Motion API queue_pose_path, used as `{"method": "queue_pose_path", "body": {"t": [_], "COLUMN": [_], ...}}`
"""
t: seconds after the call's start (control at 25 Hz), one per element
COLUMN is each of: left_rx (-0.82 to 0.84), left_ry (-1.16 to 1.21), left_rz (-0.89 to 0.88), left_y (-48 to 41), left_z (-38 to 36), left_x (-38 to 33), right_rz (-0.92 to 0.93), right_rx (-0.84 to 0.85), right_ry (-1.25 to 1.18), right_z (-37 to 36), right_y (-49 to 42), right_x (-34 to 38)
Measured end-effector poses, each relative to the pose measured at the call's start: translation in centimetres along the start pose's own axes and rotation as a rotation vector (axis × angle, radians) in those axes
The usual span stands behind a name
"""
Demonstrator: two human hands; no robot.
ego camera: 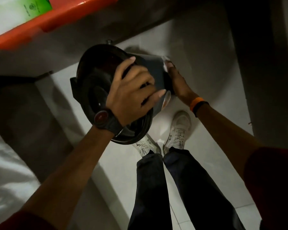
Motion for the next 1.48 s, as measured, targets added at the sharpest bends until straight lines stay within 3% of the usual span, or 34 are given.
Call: {"method": "queue_pose_path", "body": {"t": [0.12, 0.28, 0.36, 0.48, 0.56, 0.72, 0.8, 0.88, 1.0, 1.08, 1.16, 1.32, 1.36, 1.48], "left_rx": [-0.022, 0.031, 0.053, 0.032, -0.015, -0.059, -0.103, -0.158, -0.007, 0.131, 0.162, 0.097, 0.089, 0.112], "left_ry": [-0.107, -0.111, -0.096, -0.018, 0.090, 0.258, 0.345, 0.392, 0.129, -0.021, -0.100, 0.059, 0.104, 0.176], "left_rz": [0.031, 0.157, 0.230, 0.400, 0.574, 0.987, 1.148, 1.012, 0.350, 0.089, 0.152, 0.510, 0.567, 0.630], "left_y": [-1.8, -2.8, -1.8, -0.1, 0.2, 0.8, 0.9, 0.5, 0.5, 1.0, 0.4, -0.4, -0.2, -0.2], "left_z": [0.0, 0.8, 1.2, 1.6, 1.6, 1.0, 0.6, 1.1, 1.1, 0.2, 0.1, 1.0, 0.9, -0.1], "left_x": [0.2, 1.8, 1.8, 2.0, 2.9, 5.8, 7.2, 7.4, 3.2, 0.0, -0.3, 2.6, 2.8, 3.1], "right_rz": [0.271, 0.679, 0.499, 0.152, 0.212, 0.625, 0.572, 0.316, 0.093, 0.055, 0.148, 0.645, 0.636, 0.242], "right_rx": [0.074, 0.174, 0.068, -0.109, -0.068, 0.167, 0.134, -0.021, -0.166, -0.136, -0.017, 0.246, 0.207, -0.099], "right_ry": [0.000, 0.279, 0.275, 0.067, 0.084, 0.242, 0.280, 0.207, 0.134, 0.136, 0.102, 0.248, 0.264, 0.191], "right_z": [-2.6, -5.2, -3.8, -0.9, -1.6, -4.9, -3.7, -1.7, 0.9, 0.7, -0.8, -4.2, -3.6, 0.6], "right_y": [5.5, 12.0, 9.4, 5.3, 7.2, 14.6, 12.5, 7.8, 2.2, 2.2, 5.5, 13.1, 12.4, 6.3], "right_x": [0.1, -1.9, -2.5, -2.1, -2.0, -3.3, -3.8, -3.5, -1.4, -0.7, -1.0, -2.6, -2.8, -4.1]}}
Point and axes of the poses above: each hand's wrist, its own y-axis away from the middle knuckle, its own z-axis out of the back of the hand, x = y × z, the point moved 3 cm from there along -y, towards the middle knuckle, and after that the axes turned 1 degree about -y, right-handed, at the moved point
